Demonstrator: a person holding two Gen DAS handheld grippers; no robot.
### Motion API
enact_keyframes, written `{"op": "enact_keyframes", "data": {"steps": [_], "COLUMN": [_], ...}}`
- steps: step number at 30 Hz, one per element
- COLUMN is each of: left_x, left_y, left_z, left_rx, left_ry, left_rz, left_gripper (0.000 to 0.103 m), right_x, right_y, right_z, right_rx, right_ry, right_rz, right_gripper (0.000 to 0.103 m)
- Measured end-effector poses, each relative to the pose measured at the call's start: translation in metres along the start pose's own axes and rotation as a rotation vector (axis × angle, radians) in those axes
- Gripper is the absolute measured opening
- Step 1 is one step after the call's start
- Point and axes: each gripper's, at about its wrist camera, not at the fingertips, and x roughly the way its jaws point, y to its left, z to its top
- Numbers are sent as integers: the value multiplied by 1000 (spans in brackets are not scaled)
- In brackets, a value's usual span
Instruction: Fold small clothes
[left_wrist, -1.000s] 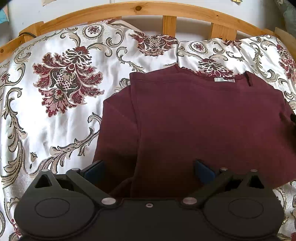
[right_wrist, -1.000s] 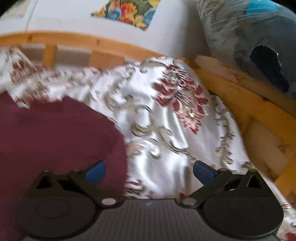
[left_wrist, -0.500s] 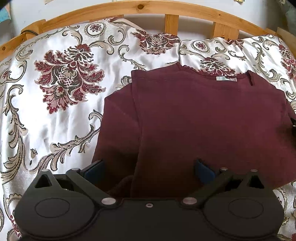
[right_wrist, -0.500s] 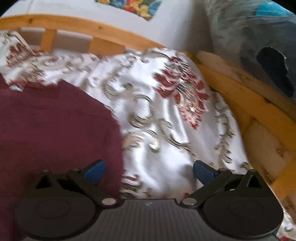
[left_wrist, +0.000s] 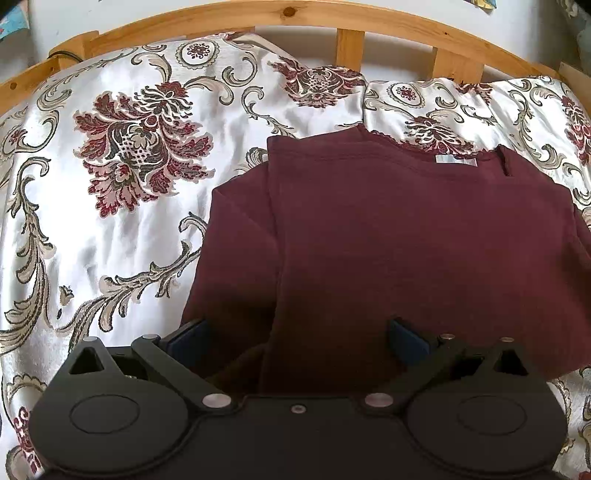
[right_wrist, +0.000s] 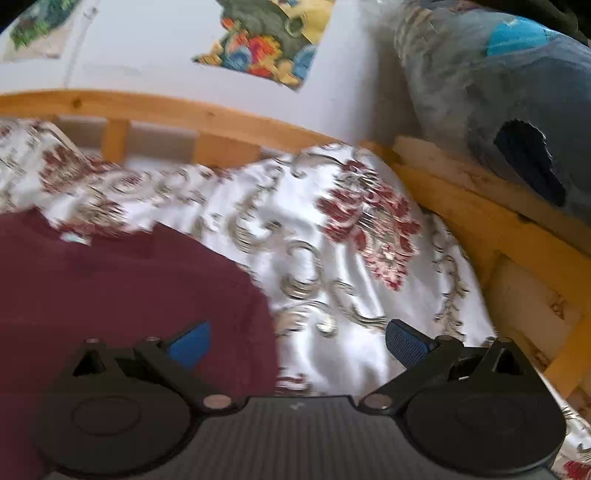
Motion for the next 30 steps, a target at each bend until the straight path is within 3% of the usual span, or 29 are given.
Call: {"op": "enact_keyframes", "data": {"steps": [7,10,20,30], "left_x": [-16,-27,-30,-37], "left_y": [-1,9,41,40], "left_z": [-1,-5,-32,-52], "left_rx": [10,-59,-342,-491], "left_ry": [-92,-144,-81,-25], "left_rz": [67,65,-64,-227], "left_gripper": [102,102,102,102], "right_x": [-33,-38,-54,-52], "right_y": [31,47,78,90], "right_z": [5,4,-1,-8], "right_rx": [-22,-59,-88,-132], "right_ry": [-30,-16,-20,14], "right_rz": [204,255,349,388], "right_gripper": [103,103,103,103]}}
